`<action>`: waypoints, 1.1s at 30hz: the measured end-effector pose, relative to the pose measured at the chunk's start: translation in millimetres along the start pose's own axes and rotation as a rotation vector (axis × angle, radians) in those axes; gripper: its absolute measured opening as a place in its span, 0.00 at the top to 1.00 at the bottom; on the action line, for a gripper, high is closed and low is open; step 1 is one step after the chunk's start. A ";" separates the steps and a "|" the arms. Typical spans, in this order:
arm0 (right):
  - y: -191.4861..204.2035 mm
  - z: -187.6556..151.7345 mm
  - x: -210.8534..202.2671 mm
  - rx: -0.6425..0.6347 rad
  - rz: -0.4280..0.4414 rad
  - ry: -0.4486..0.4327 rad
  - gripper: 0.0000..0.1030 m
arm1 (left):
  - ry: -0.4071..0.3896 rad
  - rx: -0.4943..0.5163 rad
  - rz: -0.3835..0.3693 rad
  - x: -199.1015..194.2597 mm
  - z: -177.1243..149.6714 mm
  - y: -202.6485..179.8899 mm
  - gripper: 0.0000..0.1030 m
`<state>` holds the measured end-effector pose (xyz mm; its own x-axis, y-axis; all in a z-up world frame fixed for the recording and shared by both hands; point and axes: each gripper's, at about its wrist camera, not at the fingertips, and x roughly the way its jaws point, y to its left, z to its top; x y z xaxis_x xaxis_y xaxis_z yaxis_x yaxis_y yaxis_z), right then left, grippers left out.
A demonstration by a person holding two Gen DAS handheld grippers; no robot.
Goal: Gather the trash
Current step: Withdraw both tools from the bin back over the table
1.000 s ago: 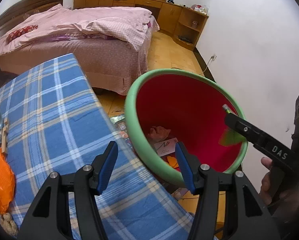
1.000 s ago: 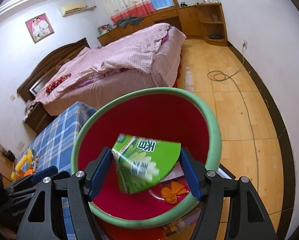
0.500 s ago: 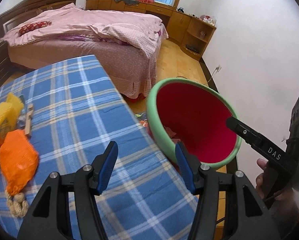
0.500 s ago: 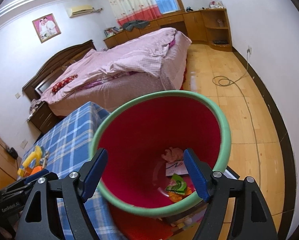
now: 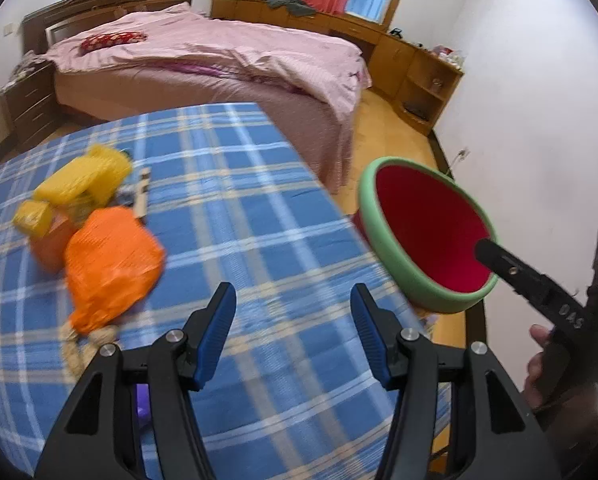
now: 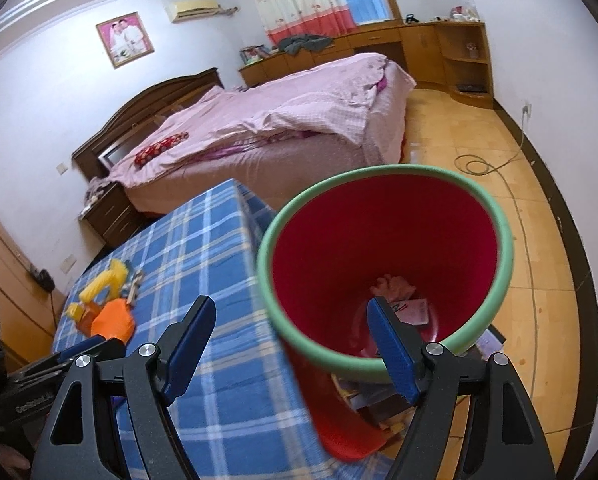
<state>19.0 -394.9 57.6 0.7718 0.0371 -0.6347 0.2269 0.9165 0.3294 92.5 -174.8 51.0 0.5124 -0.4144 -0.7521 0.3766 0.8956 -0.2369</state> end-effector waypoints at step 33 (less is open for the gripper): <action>67.5 -49.8 13.4 -0.086 0.074 0.132 0.23 | 0.088 -0.054 0.155 4.9 -61.7 86.0 0.43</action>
<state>15.0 -312.8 36.5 0.6988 0.1519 -0.6990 0.1164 0.9400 0.3207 79.8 -89.8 -11.0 0.4906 -0.2567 -0.8327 0.2550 0.9561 -0.1445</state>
